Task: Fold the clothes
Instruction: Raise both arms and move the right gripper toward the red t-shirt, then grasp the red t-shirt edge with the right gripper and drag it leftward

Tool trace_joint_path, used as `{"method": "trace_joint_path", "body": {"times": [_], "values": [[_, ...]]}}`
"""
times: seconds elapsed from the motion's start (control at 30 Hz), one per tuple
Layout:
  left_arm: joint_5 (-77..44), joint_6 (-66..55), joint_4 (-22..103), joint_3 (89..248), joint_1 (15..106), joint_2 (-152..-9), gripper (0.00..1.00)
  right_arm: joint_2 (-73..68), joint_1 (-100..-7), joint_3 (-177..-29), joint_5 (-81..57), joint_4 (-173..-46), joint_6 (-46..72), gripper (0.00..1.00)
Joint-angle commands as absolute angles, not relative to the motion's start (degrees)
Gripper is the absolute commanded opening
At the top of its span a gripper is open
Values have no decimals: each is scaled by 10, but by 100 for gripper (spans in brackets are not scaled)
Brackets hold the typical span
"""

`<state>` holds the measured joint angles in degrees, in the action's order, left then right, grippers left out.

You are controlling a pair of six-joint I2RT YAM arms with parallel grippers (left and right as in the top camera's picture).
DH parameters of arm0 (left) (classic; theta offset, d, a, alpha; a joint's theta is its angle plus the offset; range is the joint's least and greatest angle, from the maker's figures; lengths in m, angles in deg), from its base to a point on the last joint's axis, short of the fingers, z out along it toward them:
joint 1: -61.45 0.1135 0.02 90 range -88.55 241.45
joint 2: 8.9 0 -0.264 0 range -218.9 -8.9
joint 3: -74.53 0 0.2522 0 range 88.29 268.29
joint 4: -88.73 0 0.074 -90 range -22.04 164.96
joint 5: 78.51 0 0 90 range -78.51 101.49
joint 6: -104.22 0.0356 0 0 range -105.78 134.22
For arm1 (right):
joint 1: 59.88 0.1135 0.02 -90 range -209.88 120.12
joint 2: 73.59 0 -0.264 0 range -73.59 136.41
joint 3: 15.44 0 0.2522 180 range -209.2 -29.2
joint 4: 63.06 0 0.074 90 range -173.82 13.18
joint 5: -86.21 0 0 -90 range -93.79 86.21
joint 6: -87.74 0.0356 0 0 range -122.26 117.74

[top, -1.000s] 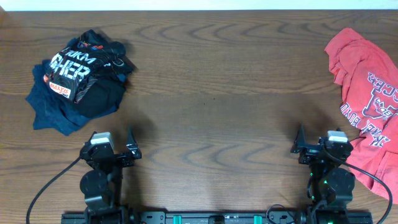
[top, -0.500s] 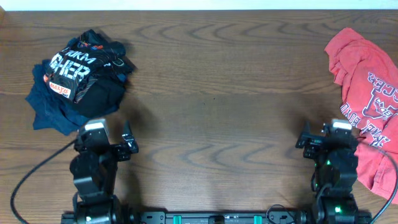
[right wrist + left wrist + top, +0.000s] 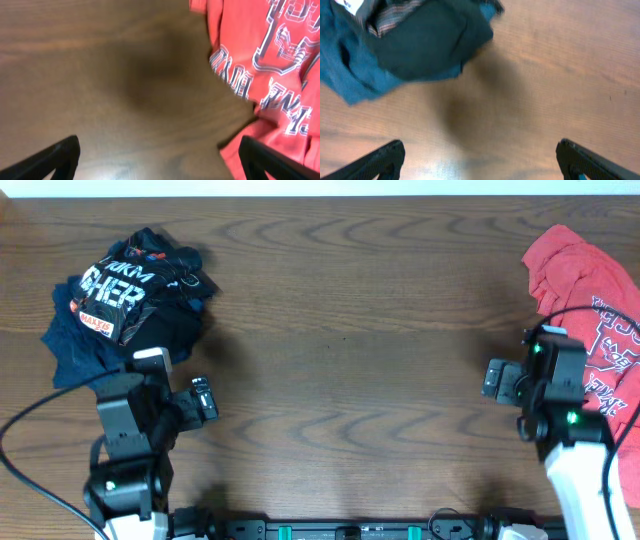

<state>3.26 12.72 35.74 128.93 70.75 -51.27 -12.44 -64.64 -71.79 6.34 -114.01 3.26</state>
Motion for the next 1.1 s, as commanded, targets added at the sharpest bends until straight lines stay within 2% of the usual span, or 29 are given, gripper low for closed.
{"method": "trace_joint_path", "body": {"times": [0.0,0.27,0.43,0.63,0.9,0.93,0.97,1.07], "values": [[25,126,328,1337,708,-535,98,-72,-676,-747,19,-1159,54,99],[-1,115,322,1344,708,-540,98,5,-769,-733,127,-1212,186,99],[-1,115,322,1344,708,-540,98,38,-820,-721,132,-1175,184,89],[-1,113,321,1344,708,-540,98,80,-834,-698,184,-1155,183,75],[-1,113,321,1344,708,-540,98,139,-853,-673,193,-1099,183,72],[-1,113,321,1344,708,-541,98,146,-854,-670,192,-1092,183,69],[-1,113,321,1344,708,-541,98,153,-855,-668,193,-1091,183,62],[-1,113,321,1344,708,-541,98,164,-855,-668,196,-1089,183,30]]}}
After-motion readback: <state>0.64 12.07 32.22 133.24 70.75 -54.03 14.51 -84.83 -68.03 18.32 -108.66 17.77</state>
